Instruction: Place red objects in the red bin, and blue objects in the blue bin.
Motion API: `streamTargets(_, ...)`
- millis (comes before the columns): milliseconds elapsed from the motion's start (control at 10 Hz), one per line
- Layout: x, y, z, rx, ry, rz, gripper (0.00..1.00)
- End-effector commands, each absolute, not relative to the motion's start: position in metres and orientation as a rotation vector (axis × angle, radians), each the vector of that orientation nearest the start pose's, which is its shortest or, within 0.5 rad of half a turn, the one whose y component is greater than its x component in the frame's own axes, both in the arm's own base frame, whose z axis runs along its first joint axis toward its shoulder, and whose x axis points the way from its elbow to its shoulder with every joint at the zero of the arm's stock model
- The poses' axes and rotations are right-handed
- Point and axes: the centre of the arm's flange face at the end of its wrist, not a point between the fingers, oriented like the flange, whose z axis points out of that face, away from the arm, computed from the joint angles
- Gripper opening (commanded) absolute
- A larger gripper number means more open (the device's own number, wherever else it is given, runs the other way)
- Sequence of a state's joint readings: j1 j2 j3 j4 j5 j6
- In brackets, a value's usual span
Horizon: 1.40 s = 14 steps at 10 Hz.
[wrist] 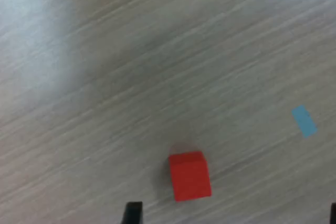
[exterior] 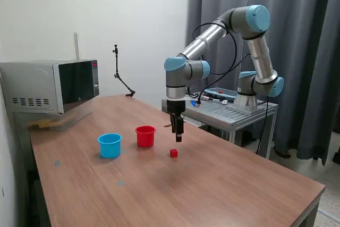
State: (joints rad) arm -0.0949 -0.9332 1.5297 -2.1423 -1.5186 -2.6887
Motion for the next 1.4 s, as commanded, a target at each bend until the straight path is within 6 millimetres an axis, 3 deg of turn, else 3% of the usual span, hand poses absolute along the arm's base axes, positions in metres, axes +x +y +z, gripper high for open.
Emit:
streamTargets(0,-0.682,-0.073,0.178,-1.598,2.716,-0.089,1.0)
streamTargets(300,-0.683,-0.072,0.167,-1.655,2.683,-0.089,1.0)
streamTargets(900,-0.689,-0.063,0.121,-1.638,2.662,-0.12,1.0)
streamTargets(1300,-0.689,-0.054,0.116,-1.64,2.666,-0.116,1.0)
